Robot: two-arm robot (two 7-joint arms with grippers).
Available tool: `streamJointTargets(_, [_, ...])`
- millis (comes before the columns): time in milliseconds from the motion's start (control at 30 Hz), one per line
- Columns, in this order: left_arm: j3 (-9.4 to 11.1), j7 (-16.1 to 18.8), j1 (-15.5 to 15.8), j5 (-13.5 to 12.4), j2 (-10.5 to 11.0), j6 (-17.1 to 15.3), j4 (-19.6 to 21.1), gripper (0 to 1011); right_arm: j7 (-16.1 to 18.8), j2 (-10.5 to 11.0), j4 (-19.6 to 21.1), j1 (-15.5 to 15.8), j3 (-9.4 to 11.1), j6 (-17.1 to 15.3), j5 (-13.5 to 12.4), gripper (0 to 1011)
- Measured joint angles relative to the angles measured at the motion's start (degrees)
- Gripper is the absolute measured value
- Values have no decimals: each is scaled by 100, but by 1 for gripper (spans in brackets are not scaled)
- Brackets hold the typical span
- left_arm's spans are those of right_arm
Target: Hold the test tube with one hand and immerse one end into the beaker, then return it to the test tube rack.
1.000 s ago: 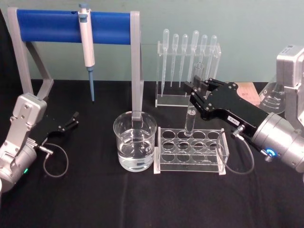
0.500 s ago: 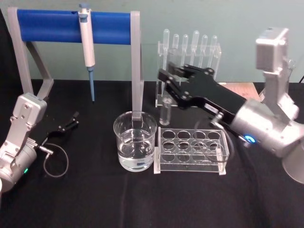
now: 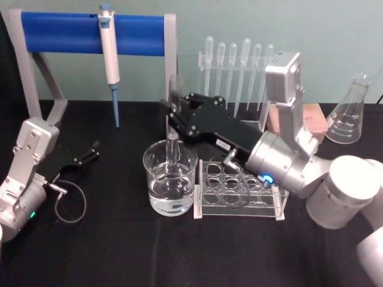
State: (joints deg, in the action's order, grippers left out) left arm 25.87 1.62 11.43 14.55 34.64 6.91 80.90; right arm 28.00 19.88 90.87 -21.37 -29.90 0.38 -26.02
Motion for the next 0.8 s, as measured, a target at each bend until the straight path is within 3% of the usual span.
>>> streamJointTargets(367, [0, 0, 0, 0, 0, 0, 0, 1000, 107, -214, -734, 67, -163, 459, 273, 225])
streamJointTargets(800, [-1, 0, 0, 0, 0, 0, 0, 1000, 166, -258, -960, 250, -93, 602, 359, 224])
